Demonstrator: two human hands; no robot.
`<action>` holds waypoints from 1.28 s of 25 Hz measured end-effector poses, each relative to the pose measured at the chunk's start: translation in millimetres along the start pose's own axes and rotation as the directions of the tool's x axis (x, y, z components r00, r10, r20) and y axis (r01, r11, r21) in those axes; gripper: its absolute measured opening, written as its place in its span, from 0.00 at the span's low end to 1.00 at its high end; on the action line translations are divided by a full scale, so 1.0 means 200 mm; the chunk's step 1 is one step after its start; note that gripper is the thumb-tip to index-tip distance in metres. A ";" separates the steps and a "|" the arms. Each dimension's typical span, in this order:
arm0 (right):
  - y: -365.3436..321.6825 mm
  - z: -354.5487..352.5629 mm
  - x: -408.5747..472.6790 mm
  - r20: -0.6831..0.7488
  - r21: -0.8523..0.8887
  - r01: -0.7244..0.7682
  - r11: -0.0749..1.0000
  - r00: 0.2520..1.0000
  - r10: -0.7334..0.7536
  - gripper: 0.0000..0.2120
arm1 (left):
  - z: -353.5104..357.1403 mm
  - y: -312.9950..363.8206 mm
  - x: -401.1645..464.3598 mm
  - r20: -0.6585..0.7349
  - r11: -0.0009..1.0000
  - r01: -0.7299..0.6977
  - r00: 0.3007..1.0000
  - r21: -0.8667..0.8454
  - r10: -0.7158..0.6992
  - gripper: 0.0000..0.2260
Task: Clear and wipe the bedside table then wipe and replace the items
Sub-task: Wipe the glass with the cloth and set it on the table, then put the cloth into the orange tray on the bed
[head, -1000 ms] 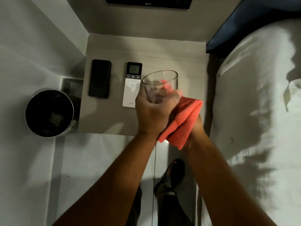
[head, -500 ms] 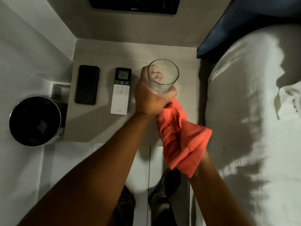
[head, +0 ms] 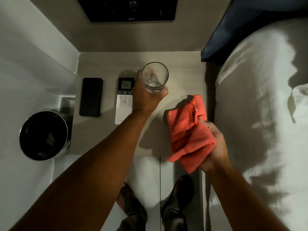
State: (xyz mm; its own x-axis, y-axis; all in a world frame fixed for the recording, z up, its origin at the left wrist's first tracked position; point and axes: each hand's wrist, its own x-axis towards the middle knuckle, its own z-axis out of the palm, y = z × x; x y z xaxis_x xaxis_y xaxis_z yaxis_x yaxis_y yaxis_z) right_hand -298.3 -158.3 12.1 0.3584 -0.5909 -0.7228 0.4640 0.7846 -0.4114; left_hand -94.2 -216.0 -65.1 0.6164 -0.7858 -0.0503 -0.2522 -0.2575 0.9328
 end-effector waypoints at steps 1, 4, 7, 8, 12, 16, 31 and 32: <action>-0.01 0.01 0.00 -0.027 0.010 -0.006 1.000 1.000 0.006 0.25 | -0.01 0.00 -0.02 0.021 0.999 0.036 0.999 -0.012 -0.036 0.30; -0.05 0.04 0.02 0.035 0.128 -0.036 0.991 0.999 0.032 0.18 | -0.09 0.06 -0.18 0.050 0.968 0.223 0.975 -0.114 -0.218 0.40; -0.11 0.14 -0.07 0.097 0.139 -0.075 0.987 0.993 0.062 0.19 | -0.19 0.23 -0.49 0.174 0.838 0.471 0.882 -0.276 -0.439 0.39; -0.13 0.17 -0.11 0.091 0.137 -0.065 0.988 0.994 0.053 0.20 | -0.22 0.31 -0.60 0.369 0.746 0.588 0.799 -0.311 -0.476 0.36; -0.27 0.18 -0.37 0.048 0.205 0.084 0.975 0.994 -0.096 0.28 | -0.21 0.66 -0.82 0.745 0.589 0.777 0.524 -0.221 -0.412 0.26; -0.57 0.00 -0.77 0.078 0.268 0.239 0.933 0.960 -0.268 0.23 | -0.07 1.01 -0.83 0.850 0.734 0.669 0.449 -0.116 -0.275 0.23; -0.35 -1.49 -2.05 -0.849 0.088 0.590 0.803 0.466 -0.250 0.15 | 0.77 1.53 -2.23 0.999 0.725 -0.688 -0.019 -0.032 0.026 0.12; -0.33 -1.53 -2.03 -0.863 0.088 0.588 0.804 0.448 -0.233 0.14 | 0.80 1.52 -2.28 0.999 0.674 -0.737 -0.029 -0.045 0.036 0.12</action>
State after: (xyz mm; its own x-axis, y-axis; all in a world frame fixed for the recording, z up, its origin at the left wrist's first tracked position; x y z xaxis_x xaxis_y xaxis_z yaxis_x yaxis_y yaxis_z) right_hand -721.9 85.9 163.0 -0.6468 -0.2857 -0.7071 0.6550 0.2670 -0.7069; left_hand -570.7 -26.4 183.8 -0.7720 -0.5482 -0.3217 -0.5904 0.4312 0.6823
